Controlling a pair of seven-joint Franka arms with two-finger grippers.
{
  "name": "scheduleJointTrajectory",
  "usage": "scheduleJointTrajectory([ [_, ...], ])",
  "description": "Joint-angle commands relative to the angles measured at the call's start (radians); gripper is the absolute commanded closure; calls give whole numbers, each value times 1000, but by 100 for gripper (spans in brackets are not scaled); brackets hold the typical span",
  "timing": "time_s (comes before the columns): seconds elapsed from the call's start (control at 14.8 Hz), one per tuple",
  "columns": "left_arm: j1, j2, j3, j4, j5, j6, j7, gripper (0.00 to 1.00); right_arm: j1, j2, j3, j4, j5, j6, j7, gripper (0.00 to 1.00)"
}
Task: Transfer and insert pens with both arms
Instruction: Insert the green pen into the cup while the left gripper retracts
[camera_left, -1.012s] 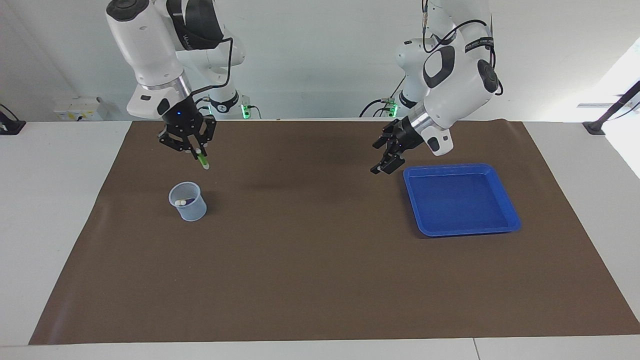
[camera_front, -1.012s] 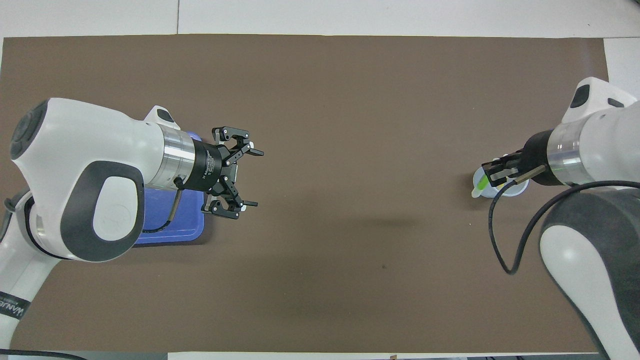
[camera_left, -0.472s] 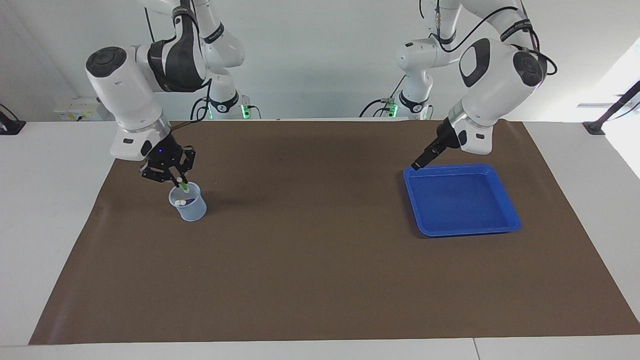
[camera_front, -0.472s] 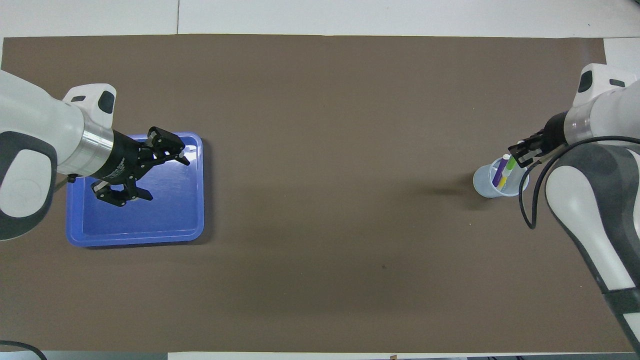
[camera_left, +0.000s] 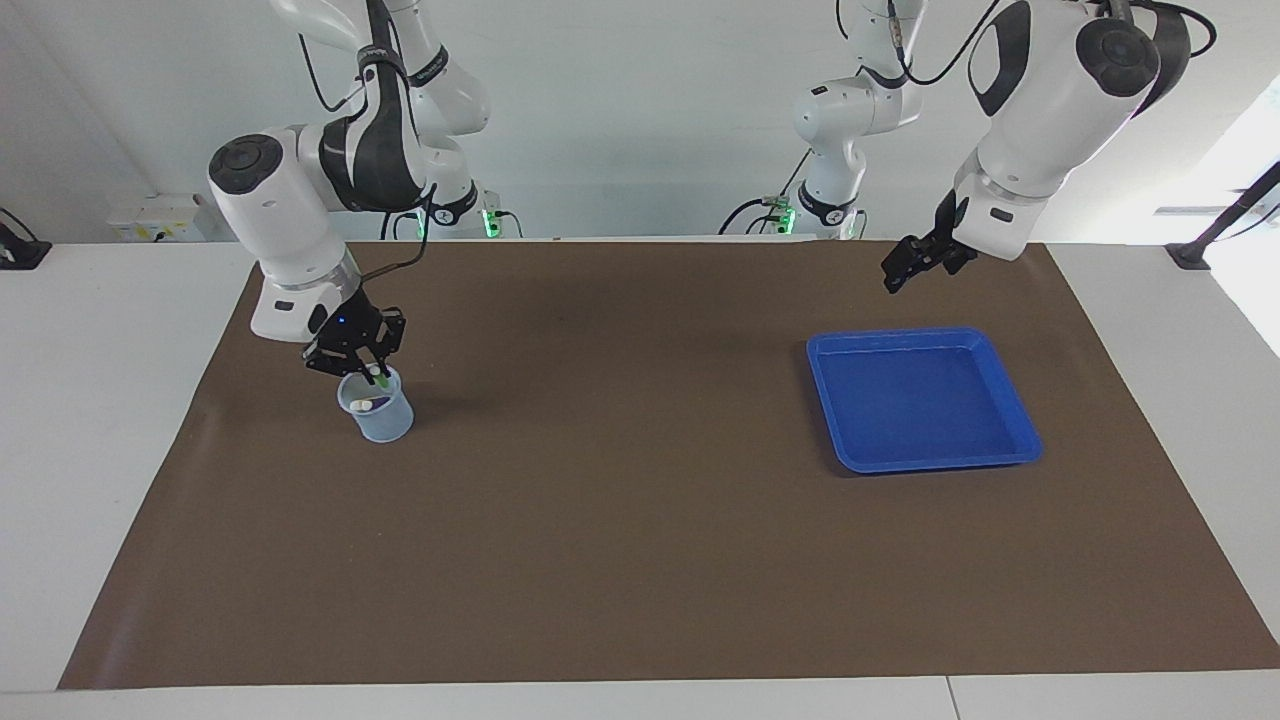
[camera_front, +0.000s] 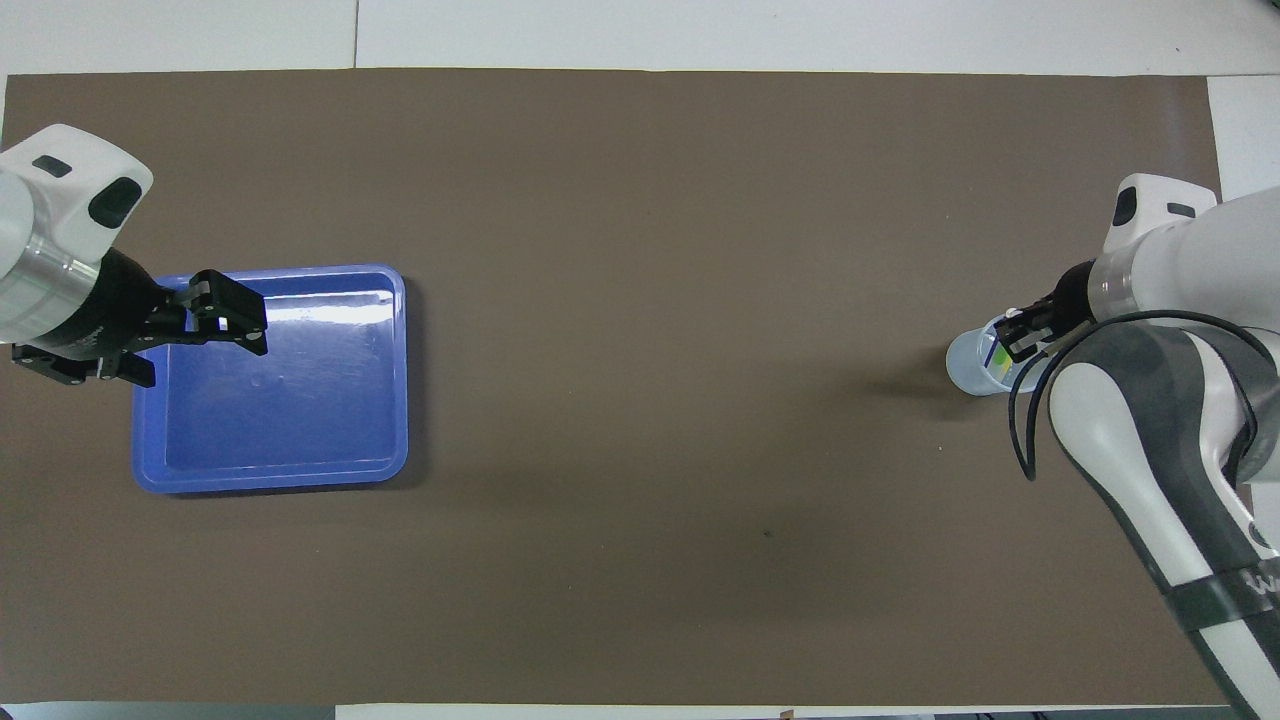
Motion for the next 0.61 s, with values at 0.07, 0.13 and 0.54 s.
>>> scheduleJointTrajectory([
  [0.07,-51,14,74,88,26,-122,210,0,-9,-28,7,21,-15,-26,-4,0],
  [0.13,-107,0,135,75,25,-130,259,0,-13,-28,7,69,-14,-79,-3,0],
  [0.54,-312,-55,344,-35,22,-11,301,0,-58,-4,4,472,-15,-532,134,0],
])
